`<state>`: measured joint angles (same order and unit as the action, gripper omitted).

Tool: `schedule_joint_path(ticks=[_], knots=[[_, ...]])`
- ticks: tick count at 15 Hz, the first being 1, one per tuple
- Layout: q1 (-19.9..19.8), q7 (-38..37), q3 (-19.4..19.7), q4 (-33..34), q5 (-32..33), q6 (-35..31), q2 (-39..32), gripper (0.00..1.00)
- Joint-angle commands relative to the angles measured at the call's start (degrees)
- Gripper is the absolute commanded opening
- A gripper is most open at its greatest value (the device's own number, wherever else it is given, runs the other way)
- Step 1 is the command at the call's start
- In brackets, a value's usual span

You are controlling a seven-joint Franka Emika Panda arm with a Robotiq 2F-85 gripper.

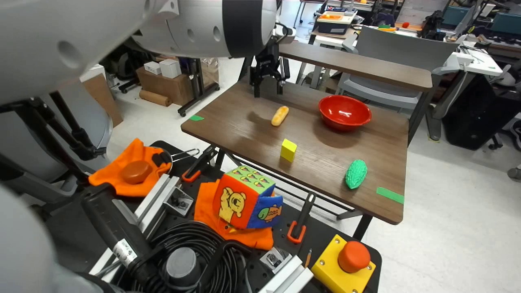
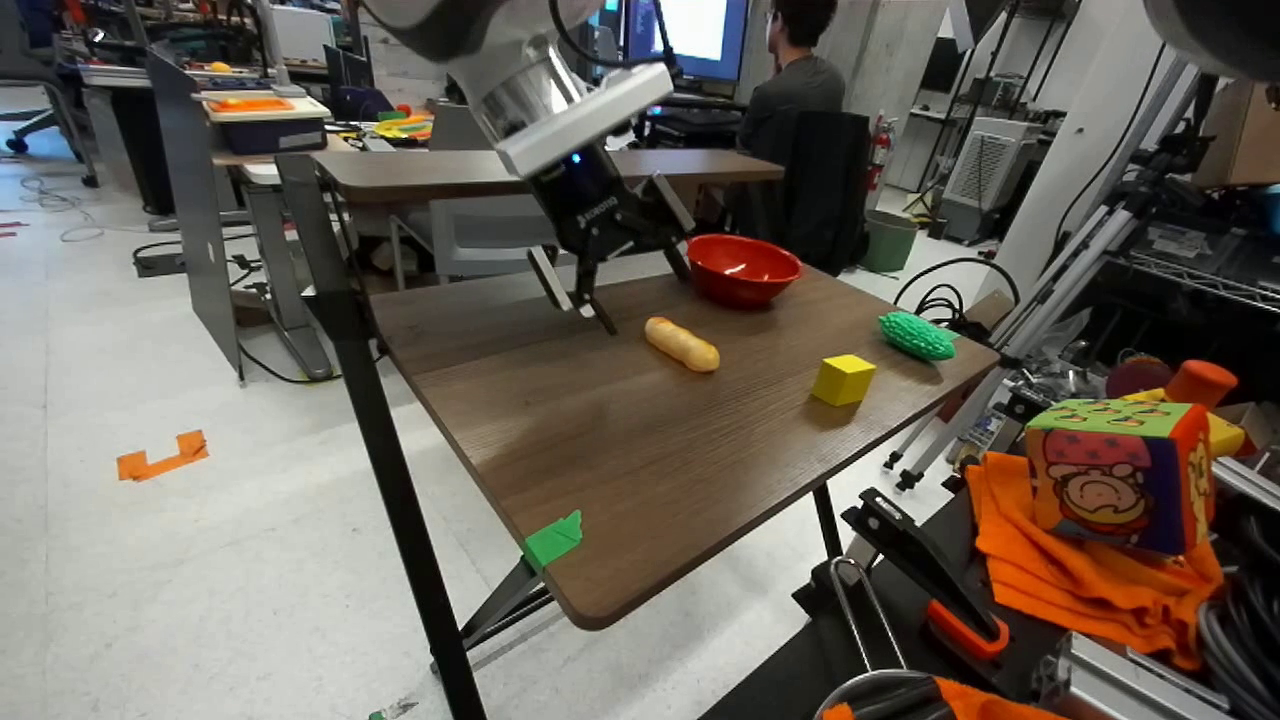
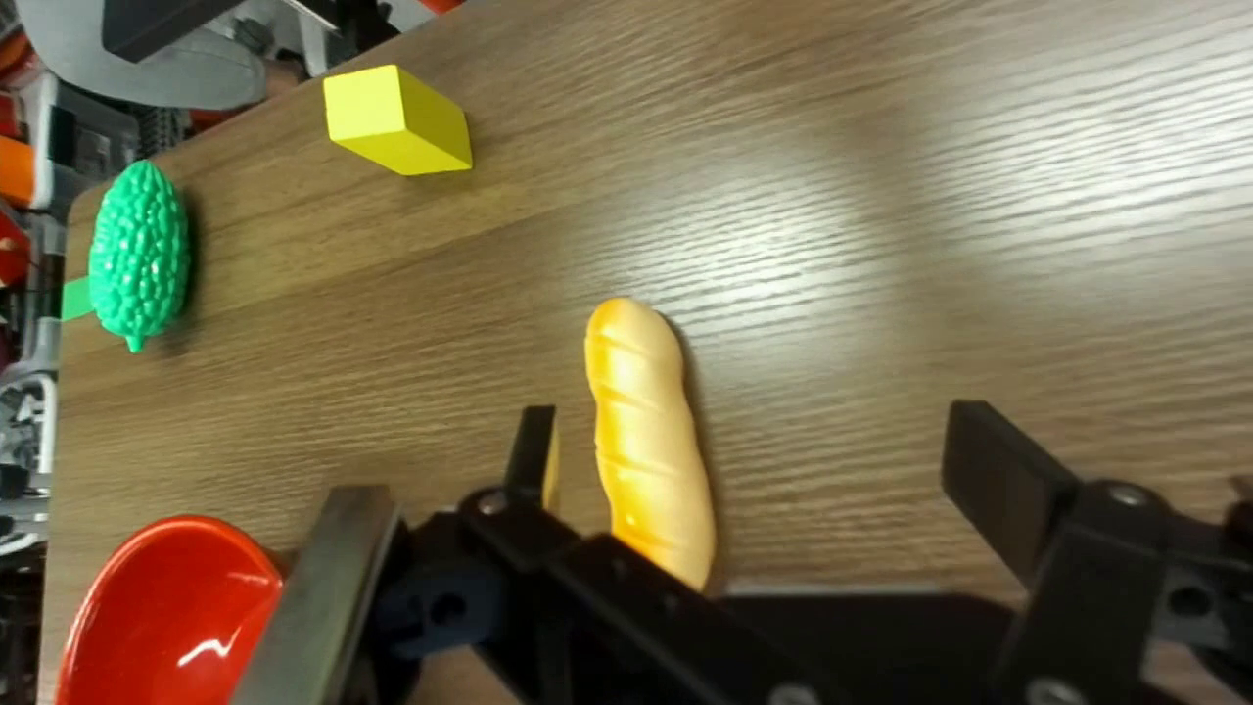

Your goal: Move the plastic bread to the right.

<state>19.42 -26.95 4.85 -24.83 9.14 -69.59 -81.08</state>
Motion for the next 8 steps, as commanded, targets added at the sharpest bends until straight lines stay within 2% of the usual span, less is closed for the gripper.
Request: schedule_joint_path(ticks=[1, 4, 8], knots=[[0.1, -0.2, -0.4, 0.3, -1.5, 0.0, 1.6, 1.0], [0.1, -0.7, -1.7, 0.4, -3.2, 0.2, 5.7, 1.0], [0.0, -0.7, -1.8, -0.4, -3.3, 0.2, 5.6, 1.0]])
